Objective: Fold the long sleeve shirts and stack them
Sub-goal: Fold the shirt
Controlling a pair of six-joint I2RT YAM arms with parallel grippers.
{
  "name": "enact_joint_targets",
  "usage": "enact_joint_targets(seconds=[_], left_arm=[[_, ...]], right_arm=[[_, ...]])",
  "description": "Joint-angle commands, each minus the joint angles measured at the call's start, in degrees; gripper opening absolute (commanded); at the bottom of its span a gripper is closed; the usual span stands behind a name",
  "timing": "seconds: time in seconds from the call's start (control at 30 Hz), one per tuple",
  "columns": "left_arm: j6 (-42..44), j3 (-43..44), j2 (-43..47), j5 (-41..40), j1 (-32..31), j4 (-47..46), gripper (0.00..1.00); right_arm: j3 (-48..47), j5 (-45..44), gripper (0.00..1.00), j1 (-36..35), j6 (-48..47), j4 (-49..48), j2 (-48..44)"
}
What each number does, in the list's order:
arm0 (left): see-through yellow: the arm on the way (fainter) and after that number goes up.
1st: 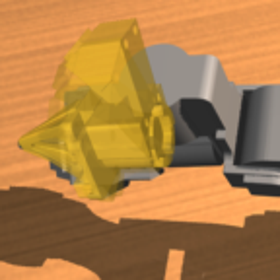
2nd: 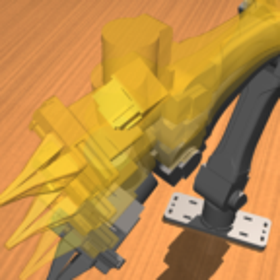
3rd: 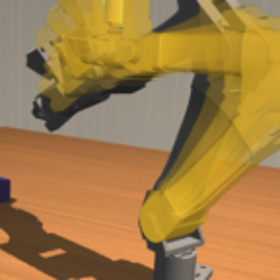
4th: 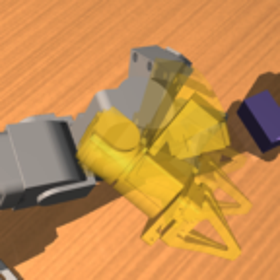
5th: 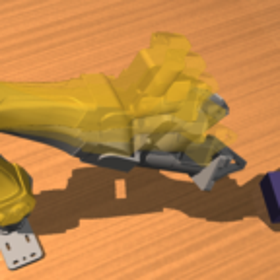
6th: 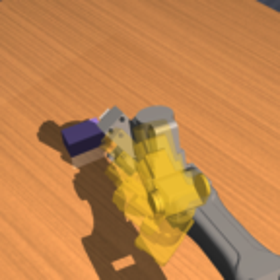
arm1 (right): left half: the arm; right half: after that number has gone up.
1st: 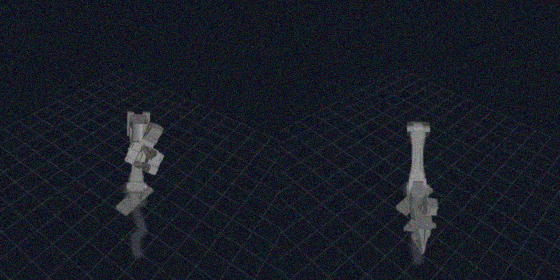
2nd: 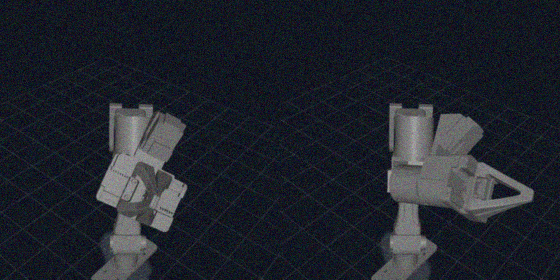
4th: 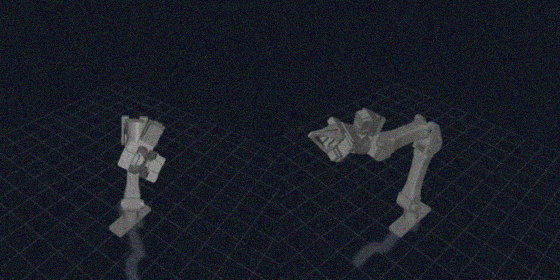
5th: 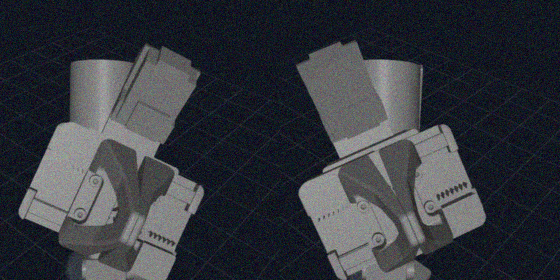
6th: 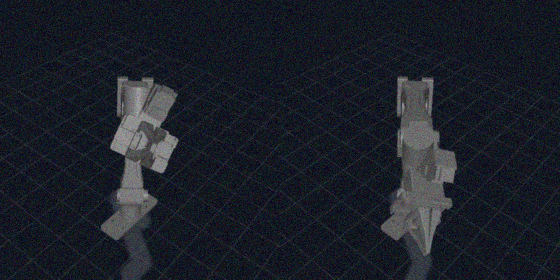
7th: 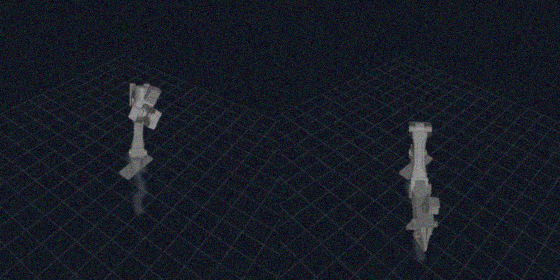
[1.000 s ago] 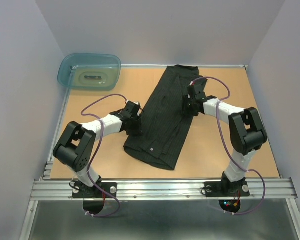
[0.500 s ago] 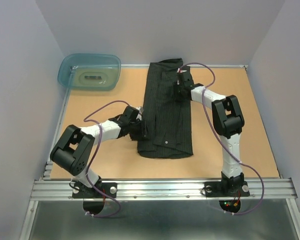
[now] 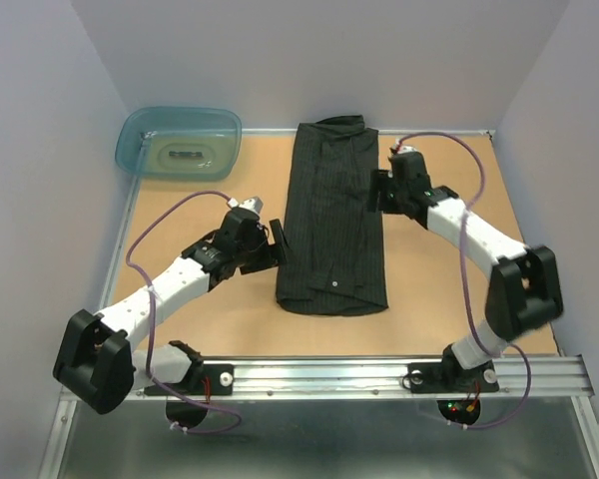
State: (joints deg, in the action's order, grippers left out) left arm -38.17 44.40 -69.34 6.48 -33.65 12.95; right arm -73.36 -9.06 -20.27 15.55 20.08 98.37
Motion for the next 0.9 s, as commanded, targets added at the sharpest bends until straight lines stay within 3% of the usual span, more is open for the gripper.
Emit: enact_joint_targets(seconds=[0.0, 0.13, 0.33, 0.63, 0.87], left_arm=[[-2.3, -2.0, 2.3, -1.2, 0.0, 3.7, 0.91], [-3.1, -6.9, 3.3, 2.1, 0.0, 2.9, 0.90], [-3.3, -10.1, 2.5, 4.4, 0.1, 0.5, 0.87], [-3.7, -13.1, -3.9, 8.6, 0.2, -6.2, 0.83], [-3.1, -12.9, -8.3, 10.0, 0.2, -8.6, 0.70]], right_arm=[[14.4, 5.6, 0.74, 0.3, 12.3, 6.0, -15.5], [30.5, 12.7, 0.75, 0.3, 23.1, 9.1, -31.7], [41.6, 17.3, 0.70, 0.3, 29.5, 10.3, -43.2], [47.5, 21.3, 0.68, 0.3, 32.3, 4.9, -39.8], [49.6, 25.5, 0.66, 0.4, 31.6, -0.5, -34.8]])
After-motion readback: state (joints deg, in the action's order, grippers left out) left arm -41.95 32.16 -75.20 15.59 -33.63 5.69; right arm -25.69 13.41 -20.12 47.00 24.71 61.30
